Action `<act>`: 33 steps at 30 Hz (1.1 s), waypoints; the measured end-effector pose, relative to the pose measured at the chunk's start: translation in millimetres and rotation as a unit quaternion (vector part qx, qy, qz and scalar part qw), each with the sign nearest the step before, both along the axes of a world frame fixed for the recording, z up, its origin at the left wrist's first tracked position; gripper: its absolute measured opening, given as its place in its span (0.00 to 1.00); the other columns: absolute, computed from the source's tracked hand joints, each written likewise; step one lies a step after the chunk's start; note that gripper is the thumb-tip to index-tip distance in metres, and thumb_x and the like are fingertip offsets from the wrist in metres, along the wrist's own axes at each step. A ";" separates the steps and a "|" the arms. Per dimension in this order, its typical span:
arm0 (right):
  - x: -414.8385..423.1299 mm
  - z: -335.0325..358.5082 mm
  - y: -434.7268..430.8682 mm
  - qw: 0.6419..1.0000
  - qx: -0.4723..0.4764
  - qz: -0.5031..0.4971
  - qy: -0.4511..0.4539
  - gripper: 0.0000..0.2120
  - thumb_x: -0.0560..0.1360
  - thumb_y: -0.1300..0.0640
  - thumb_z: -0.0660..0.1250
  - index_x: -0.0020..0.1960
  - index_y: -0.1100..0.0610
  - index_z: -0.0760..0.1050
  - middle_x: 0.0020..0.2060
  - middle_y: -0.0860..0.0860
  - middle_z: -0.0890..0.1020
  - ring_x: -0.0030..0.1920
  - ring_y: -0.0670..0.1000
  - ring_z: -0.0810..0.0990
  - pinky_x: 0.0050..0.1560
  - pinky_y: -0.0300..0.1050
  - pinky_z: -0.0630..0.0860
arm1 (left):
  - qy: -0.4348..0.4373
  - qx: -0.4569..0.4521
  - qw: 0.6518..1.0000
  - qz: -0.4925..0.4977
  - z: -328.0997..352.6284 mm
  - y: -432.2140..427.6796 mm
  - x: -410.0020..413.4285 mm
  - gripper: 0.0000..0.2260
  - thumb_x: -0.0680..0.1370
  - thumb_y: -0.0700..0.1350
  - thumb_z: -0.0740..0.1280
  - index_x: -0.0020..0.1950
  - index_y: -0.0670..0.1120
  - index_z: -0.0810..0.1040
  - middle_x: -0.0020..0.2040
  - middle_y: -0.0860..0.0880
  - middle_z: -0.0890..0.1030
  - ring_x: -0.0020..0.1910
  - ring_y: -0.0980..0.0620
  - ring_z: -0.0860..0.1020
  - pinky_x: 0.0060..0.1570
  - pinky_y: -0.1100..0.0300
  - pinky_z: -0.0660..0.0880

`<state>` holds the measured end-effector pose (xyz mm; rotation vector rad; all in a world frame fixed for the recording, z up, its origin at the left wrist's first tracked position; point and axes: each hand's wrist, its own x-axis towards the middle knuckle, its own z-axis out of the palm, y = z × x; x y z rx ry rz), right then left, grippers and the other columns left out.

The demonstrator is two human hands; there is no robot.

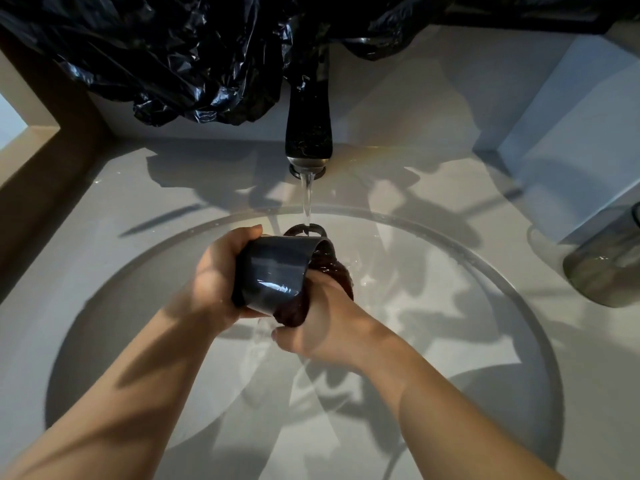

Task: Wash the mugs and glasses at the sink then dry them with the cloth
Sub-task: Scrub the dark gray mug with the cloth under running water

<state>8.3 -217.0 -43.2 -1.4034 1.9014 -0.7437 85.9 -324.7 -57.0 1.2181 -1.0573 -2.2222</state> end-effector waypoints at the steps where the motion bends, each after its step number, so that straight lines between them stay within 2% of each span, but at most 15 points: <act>1: 0.2 0.7 -0.7 1.000 -0.018 -0.001 0.000 0.18 0.69 0.62 0.70 0.59 0.58 0.73 0.47 0.47 0.73 0.53 0.52 0.74 0.54 0.41 0.71 | 0.007 -0.019 1.000 0.006 0.2 -0.3 1.3 0.11 0.77 0.51 0.62 0.40 0.46 0.78 0.29 0.48 0.80 0.26 0.49 0.79 0.27 0.59 0.75; 4: -3.3 0.4 -0.6 0.998 -0.001 -0.046 -0.050 0.23 0.68 0.57 0.73 0.62 0.55 0.72 0.49 0.46 0.77 0.55 0.50 0.77 0.57 0.39 0.72 | 0.050 -0.082 0.995 0.021 2.9 4.7 -1.4 0.11 0.78 0.49 0.61 0.40 0.46 0.79 0.31 0.49 0.81 0.30 0.50 0.79 0.34 0.59 0.74; 6: -8.2 4.9 1.4 0.973 0.012 -0.073 -0.217 0.25 0.65 0.58 0.75 0.61 0.54 0.74 0.44 0.44 0.81 0.48 0.45 0.80 0.51 0.37 0.76 | 0.069 -0.141 0.987 0.019 3.7 9.8 -4.9 0.09 0.75 0.50 0.63 0.41 0.47 0.79 0.33 0.50 0.81 0.33 0.52 0.79 0.39 0.57 0.73; 8: -17.1 9.5 3.3 0.873 -0.018 -0.093 -0.478 0.22 0.63 0.66 0.72 0.56 0.58 0.76 0.42 0.50 0.83 0.43 0.47 0.82 0.47 0.39 0.80 | 0.086 -0.237 0.968 0.020 0.0 11.8 -7.0 0.10 0.69 0.53 0.66 0.43 0.48 0.79 0.36 0.52 0.81 0.37 0.55 0.79 0.42 0.58 0.75; 10: -24.0 11.1 4.7 0.749 -0.039 -0.122 -0.650 0.20 0.63 0.69 0.68 0.55 0.61 0.77 0.47 0.57 0.83 0.47 0.54 0.83 0.50 0.46 0.81 | 0.081 -0.333 0.939 0.001 -5.2 12.9 -7.5 0.13 0.67 0.58 0.64 0.46 0.54 0.80 0.40 0.55 0.82 0.44 0.56 0.79 0.47 0.61 0.75; 12: -27.4 11.4 5.3 0.743 -0.052 -0.151 -0.651 0.21 0.63 0.68 0.68 0.56 0.63 0.77 0.51 0.61 0.82 0.50 0.58 0.82 0.54 0.50 0.80 | 0.093 -0.313 0.944 -0.031 -4.5 14.2 -7.5 0.12 0.67 0.59 0.64 0.46 0.59 0.81 0.45 0.55 0.83 0.48 0.54 0.79 0.50 0.59 0.76; 14: -30.1 10.5 6.1 0.822 -0.067 -0.175 -0.538 0.17 0.64 0.68 0.70 0.52 0.60 0.79 0.50 0.60 0.83 0.50 0.58 0.81 0.56 0.51 0.78 | 0.107 -0.180 0.974 -0.081 0.4 14.7 -7.2 0.14 0.69 0.56 0.66 0.52 0.53 0.79 0.46 0.50 0.83 0.47 0.50 0.80 0.46 0.54 0.78; 17: -27.6 8.1 8.7 0.965 -0.016 -0.117 -0.236 0.14 0.67 0.64 0.73 0.49 0.52 0.79 0.47 0.52 0.84 0.49 0.53 0.82 0.55 0.50 0.78 | 0.053 -0.002 0.992 -0.111 6.9 15.3 -5.2 0.17 0.75 0.59 0.61 0.51 0.48 0.80 0.44 0.45 0.84 0.40 0.46 0.82 0.43 0.49 0.76; 20: -18.9 3.3 5.5 0.987 0.048 -0.090 -0.124 0.17 0.65 0.57 0.74 0.53 0.50 0.76 0.44 0.51 0.82 0.46 0.52 0.82 0.49 0.51 0.81 | 0.028 0.040 0.997 -0.055 4.5 16.9 -7.5 0.15 0.77 0.55 0.60 0.44 0.48 0.81 0.39 0.46 0.83 0.34 0.47 0.81 0.38 0.53 0.74; 22: -18.1 6.2 3.5 0.968 0.032 -0.100 -0.230 0.21 0.59 0.60 0.72 0.52 0.51 0.76 0.42 0.53 0.82 0.43 0.53 0.81 0.40 0.48 0.80 | 0.030 -0.009 0.999 -0.024 2.1 16.9 -11.1 0.14 0.77 0.55 0.60 0.42 0.48 0.80 0.35 0.48 0.83 0.31 0.49 0.81 0.36 0.55 0.75; 23: -20.0 8.3 2.8 0.934 0.009 -0.117 -0.337 0.22 0.57 0.63 0.69 0.51 0.53 0.77 0.42 0.54 0.81 0.42 0.53 0.80 0.40 0.48 0.81 | 0.039 -0.051 0.998 -0.012 0.5 15.9 -12.2 0.13 0.76 0.55 0.61 0.41 0.48 0.79 0.33 0.49 0.82 0.30 0.50 0.81 0.34 0.58 0.75; 26: -24.8 12.3 5.5 0.743 -0.068 -0.117 -0.655 0.21 0.57 0.70 0.64 0.50 0.61 0.77 0.41 0.57 0.83 0.41 0.55 0.83 0.43 0.48 0.81 | 0.118 -0.147 0.982 0.012 -0.9 9.3 -10.6 0.11 0.71 0.53 0.63 0.45 0.48 0.78 0.36 0.49 0.83 0.35 0.52 0.81 0.36 0.61 0.78; 28: -23.9 11.4 6.9 0.656 -0.099 -0.090 -0.743 0.27 0.56 0.69 0.70 0.55 0.65 0.75 0.45 0.61 0.83 0.44 0.58 0.84 0.45 0.50 0.81 | 0.161 -0.184 0.970 0.004 -2.3 3.8 -7.6 0.12 0.71 0.52 0.62 0.47 0.48 0.80 0.40 0.48 0.83 0.41 0.50 0.81 0.45 0.58 0.78; 30: -24.8 11.9 6.2 0.638 -0.103 -0.090 -0.758 0.30 0.57 0.65 0.73 0.59 0.66 0.73 0.49 0.63 0.82 0.47 0.60 0.83 0.48 0.52 0.81 | 0.153 -0.243 0.958 -0.016 -5.4 2.1 -6.6 0.12 0.69 0.56 0.64 0.47 0.53 0.81 0.45 0.49 0.82 0.47 0.50 0.80 0.51 0.55 0.76; 33: -29.5 16.6 7.4 0.716 -0.080 -0.170 -0.673 0.12 0.71 0.66 0.63 0.54 0.63 0.75 0.44 0.60 0.82 0.42 0.56 0.83 0.43 0.50 0.81 | 0.101 -0.224 0.967 -0.074 -1.5 5.1 -7.2 0.12 0.68 0.56 0.65 0.50 0.57 0.78 0.47 0.51 0.81 0.45 0.51 0.81 0.41 0.54 0.79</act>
